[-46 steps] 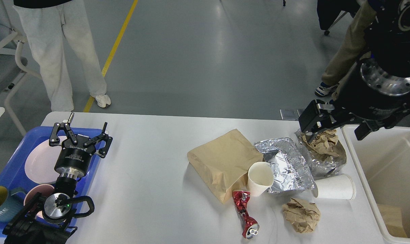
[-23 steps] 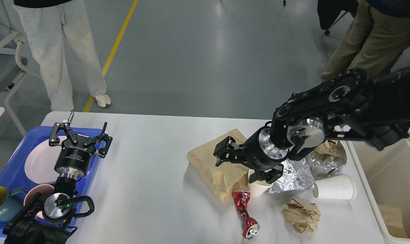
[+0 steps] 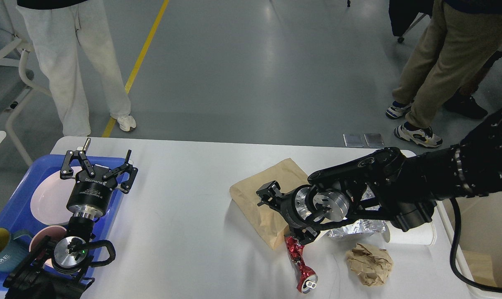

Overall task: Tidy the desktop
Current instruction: 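Lower the right gripper and grasp the brown paper bag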

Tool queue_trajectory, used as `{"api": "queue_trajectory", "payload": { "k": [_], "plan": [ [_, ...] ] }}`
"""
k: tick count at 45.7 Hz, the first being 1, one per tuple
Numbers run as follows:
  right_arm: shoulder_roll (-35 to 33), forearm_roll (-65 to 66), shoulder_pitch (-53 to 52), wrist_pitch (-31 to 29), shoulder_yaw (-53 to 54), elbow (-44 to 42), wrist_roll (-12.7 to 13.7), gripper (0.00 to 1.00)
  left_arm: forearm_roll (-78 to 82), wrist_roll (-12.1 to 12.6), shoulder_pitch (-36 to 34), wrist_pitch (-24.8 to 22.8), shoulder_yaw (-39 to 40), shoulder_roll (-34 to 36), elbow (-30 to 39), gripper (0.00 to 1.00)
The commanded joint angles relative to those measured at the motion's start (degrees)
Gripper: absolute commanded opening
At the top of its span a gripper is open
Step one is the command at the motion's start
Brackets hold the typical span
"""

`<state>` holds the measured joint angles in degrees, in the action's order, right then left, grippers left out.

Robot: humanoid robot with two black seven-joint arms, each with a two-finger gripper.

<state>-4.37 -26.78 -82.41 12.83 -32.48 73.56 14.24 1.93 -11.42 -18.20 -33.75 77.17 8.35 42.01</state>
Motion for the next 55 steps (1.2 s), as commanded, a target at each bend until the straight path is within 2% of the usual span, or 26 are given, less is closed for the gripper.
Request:
{"api": "queue_trajectory", "payload": {
  "k": [1,8,18,20,25,28,34,35,41,47,55],
  "plan": [
    [0.7,0.8,1.5,0.9,-0.2,-2.3,-0.1,1.00,0.0,0.0,0.0,0.0,0.0,0.0,0.0,0.96],
    [0.8,0.9,3.9,1.1,-0.2,-5.8,-0.1,1.00,0.0,0.0,0.0,0.0,0.0,0.0,0.0,0.96],
    [3.3,0.9,7.4,1.3,-0.1,-11.4,-0.1,0.95,0.0,0.0,0.0,0.0,0.0,0.0,0.0,0.96],
    [3.4,0.9,7.8,1.3,-0.1,-11.4,-0.2,0.92,0.0,0.0,0.0,0.0,0.0,0.0,0.0,0.97],
    [3.5,0.9,8.0,1.1,0.2,-11.3,-0.1,0.72,0.0,0.0,0.0,0.0,0.0,0.0,0.0,0.96],
    [3.5,0.9,7.6,0.7,0.7,-10.8,-0.1,0.52,0.0,0.0,0.0,0.0,0.0,0.0,0.0,0.96],
    [3.6,0.9,7.2,0.2,0.7,-10.2,0.1,0.02,0.0,0.0,0.0,0.0,0.0,0.0,0.0,0.96],
    [3.5,0.9,7.0,0.2,0.7,-10.0,0.2,0.00,0.0,0.0,0.0,0.0,0.0,0.0,0.0,0.96],
    [3.3,0.4,4.7,0.3,0.7,-7.9,0.4,0.00,0.0,0.0,0.0,0.0,0.0,0.0,0.0,0.96],
    [3.2,0.0,3.8,0.4,0.8,-7.8,3.2,0.00,0.0,0.0,0.0,0.0,0.0,0.0,0.0,0.96],
    [3.5,-0.6,4.6,1.0,0.8,-8.1,3.2,0.00,0.0,0.0,0.0,0.0,0.0,0.0,0.0,0.96]
  ]
}}
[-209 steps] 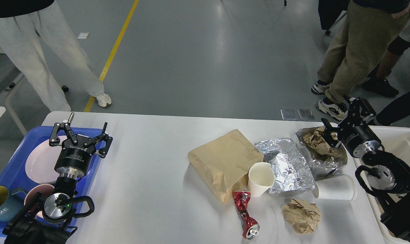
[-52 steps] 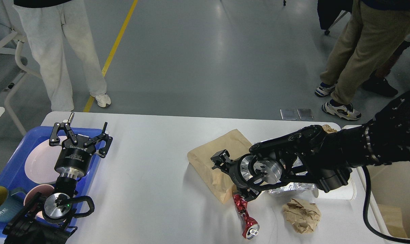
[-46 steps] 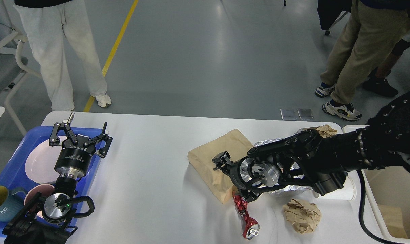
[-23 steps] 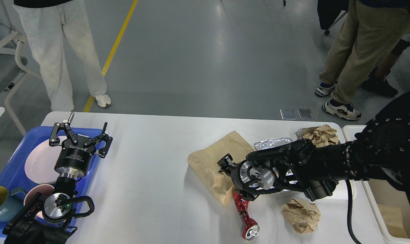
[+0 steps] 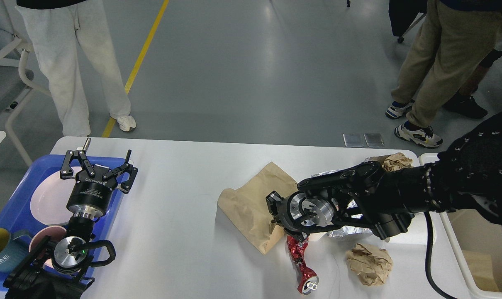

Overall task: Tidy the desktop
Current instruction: 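Lower the right gripper and grasp the brown paper bag, then lift the brown paper bag and drop it into the white bin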

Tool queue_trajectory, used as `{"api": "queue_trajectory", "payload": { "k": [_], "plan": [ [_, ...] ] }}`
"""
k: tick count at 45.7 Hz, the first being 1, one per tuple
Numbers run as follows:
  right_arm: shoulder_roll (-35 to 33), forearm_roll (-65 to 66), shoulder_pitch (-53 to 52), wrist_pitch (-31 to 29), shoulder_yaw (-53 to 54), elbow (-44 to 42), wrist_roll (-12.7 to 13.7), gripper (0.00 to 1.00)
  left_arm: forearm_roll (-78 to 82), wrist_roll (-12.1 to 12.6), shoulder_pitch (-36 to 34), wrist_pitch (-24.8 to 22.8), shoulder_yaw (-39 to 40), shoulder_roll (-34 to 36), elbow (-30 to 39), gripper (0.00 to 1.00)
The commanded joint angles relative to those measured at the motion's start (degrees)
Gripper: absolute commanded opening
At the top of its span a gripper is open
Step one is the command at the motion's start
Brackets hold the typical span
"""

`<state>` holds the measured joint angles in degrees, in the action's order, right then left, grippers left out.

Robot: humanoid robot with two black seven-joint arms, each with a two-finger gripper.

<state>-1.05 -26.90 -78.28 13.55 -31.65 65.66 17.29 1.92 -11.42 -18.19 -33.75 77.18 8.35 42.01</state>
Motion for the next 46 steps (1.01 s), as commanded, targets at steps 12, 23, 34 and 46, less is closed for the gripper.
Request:
{"api": "queue_trajectory", "payload": {
  "k": [12,23,34,46],
  "plan": [
    [0.2,-0.7,0.0,0.2,0.2,-0.1,0.1,0.00,0.0,0.0,0.0,0.0,0.0,0.0,0.0,0.96],
    [-1.1,-0.9,-10.5,-0.5,-0.7,6.7,0.4,0.00,0.0,0.0,0.0,0.0,0.1,0.0,0.0,0.96],
    [-4.0,-0.9,-31.7,-9.5,-10.8,16.7,0.2,0.00,0.0,0.0,0.0,0.0,0.1,0.0,0.0,0.96],
    [-7.6,5.0,-54.9,-35.3,-29.3,19.4,-0.9,0.00,0.0,0.0,0.0,0.0,0.0,0.0,0.0,0.96]
  ]
}}
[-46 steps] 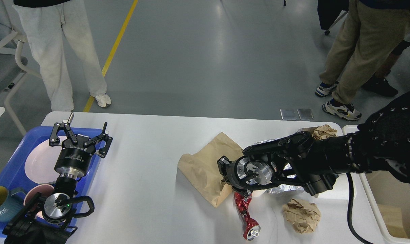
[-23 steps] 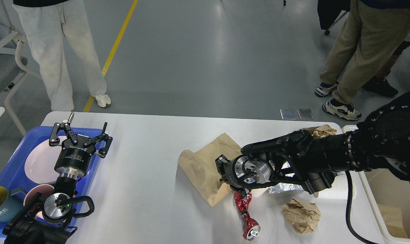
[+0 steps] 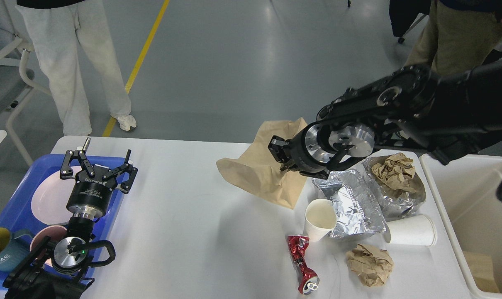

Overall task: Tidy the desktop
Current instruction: 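Lift the brown paper bag and drop it into the white bin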

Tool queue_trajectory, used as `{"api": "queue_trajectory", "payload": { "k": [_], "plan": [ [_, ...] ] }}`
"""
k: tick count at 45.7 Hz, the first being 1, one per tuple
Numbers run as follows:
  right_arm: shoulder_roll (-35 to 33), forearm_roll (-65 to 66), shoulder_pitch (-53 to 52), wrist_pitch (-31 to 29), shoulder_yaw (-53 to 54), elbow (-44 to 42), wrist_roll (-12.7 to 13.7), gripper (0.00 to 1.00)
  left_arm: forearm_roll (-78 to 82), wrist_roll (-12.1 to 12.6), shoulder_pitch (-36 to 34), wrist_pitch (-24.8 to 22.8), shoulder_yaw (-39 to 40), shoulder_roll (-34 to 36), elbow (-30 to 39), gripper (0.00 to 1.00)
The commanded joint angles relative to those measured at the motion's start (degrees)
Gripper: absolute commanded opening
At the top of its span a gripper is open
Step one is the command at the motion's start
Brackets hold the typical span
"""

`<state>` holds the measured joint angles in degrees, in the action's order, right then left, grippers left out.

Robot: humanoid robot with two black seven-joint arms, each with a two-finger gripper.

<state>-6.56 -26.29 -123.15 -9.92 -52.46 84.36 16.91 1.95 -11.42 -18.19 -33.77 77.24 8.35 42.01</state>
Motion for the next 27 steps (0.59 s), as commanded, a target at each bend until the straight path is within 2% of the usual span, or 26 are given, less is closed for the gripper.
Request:
{"api": "queue_trajectory", "payload": {
  "k": [1,4,7,13,18,21,27],
  "plan": [
    [-2.6,5.8,-12.0,-14.2,-9.9,0.8,-0.8,0.00,0.0,0.0,0.0,0.0,0.0,0.0,0.0,0.96],
    [-3.9,11.6,-17.6,-20.7,-14.6,1.8,-2.1,0.00,0.0,0.0,0.0,0.0,0.0,0.0,0.0,0.96],
    [-4.8,17.9,-21.2,-26.2,-18.9,2.4,-4.8,0.00,0.0,0.0,0.0,0.0,0.0,0.0,0.0,0.96],
    [-4.4,29.4,-25.2,-35.7,-27.4,3.3,-14.3,0.00,0.0,0.0,0.0,0.0,-0.1,0.0,0.0,0.96],
    [-3.8,33.8,-25.7,-36.7,-33.3,4.1,-21.6,0.00,0.0,0.0,0.0,0.0,0.0,0.0,0.0,0.96],
    [-3.9,33.9,-25.8,-36.4,-35.5,4.1,-22.6,0.00,0.0,0.0,0.0,0.0,-0.1,0.0,0.0,0.96],
    [-6.3,33.8,-25.5,-35.3,-38.5,4.0,-22.4,0.00,0.0,0.0,0.0,-0.1,-0.1,0.0,0.0,0.96]
  ]
}}
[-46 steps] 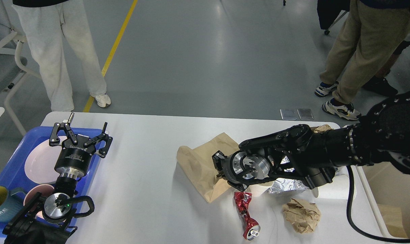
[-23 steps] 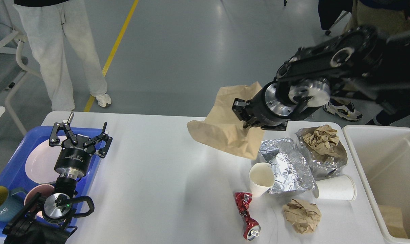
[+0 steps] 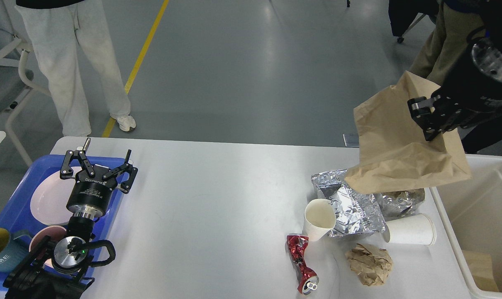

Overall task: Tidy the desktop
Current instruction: 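Lift the brown paper bag and drop it into the white bin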

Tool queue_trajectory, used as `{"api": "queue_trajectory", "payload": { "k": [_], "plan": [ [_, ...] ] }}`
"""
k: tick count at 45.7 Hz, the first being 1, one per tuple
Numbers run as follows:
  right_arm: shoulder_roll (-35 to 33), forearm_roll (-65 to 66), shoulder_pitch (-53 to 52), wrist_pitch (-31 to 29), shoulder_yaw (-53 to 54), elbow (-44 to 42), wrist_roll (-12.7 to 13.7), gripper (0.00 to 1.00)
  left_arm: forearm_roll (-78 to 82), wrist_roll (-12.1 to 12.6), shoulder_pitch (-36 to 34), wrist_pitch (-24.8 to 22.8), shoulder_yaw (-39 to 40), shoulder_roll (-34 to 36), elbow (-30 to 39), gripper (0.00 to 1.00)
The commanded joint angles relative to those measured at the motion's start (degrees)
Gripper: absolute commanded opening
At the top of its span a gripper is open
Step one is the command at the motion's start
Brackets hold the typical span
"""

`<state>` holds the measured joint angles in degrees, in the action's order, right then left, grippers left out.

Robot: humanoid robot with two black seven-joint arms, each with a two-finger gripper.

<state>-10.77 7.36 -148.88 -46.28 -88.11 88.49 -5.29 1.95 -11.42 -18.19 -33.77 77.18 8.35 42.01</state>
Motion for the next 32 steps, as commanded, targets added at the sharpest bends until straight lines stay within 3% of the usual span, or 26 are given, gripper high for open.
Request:
{"api": "queue_trajectory", "payload": {
  "k": [1,10,17,23,32],
  "plan": [
    [-3.1,0.1,0.6,1.7,-3.8,-0.2,-0.1,0.00,0.0,0.0,0.1,0.0,0.0,0.0,0.0,0.96],
    [-12.6,0.7,9.5,13.6,-11.6,-2.3,0.7,0.00,0.0,0.0,0.0,0.0,0.0,0.0,0.0,0.96],
    [-22.5,0.8,22.0,18.5,-12.0,-10.7,0.9,0.00,0.0,0.0,0.0,0.0,0.0,0.0,0.0,0.96],
    [-28.2,-0.1,34.8,23.3,-9.9,-18.8,0.9,0.00,0.0,0.0,0.0,0.0,0.0,0.0,0.0,0.96],
    [-34.1,-0.9,58.1,40.2,3.0,-27.0,1.2,0.00,0.0,0.0,0.0,0.0,0.0,0.0,0.0,0.96]
  ]
}}
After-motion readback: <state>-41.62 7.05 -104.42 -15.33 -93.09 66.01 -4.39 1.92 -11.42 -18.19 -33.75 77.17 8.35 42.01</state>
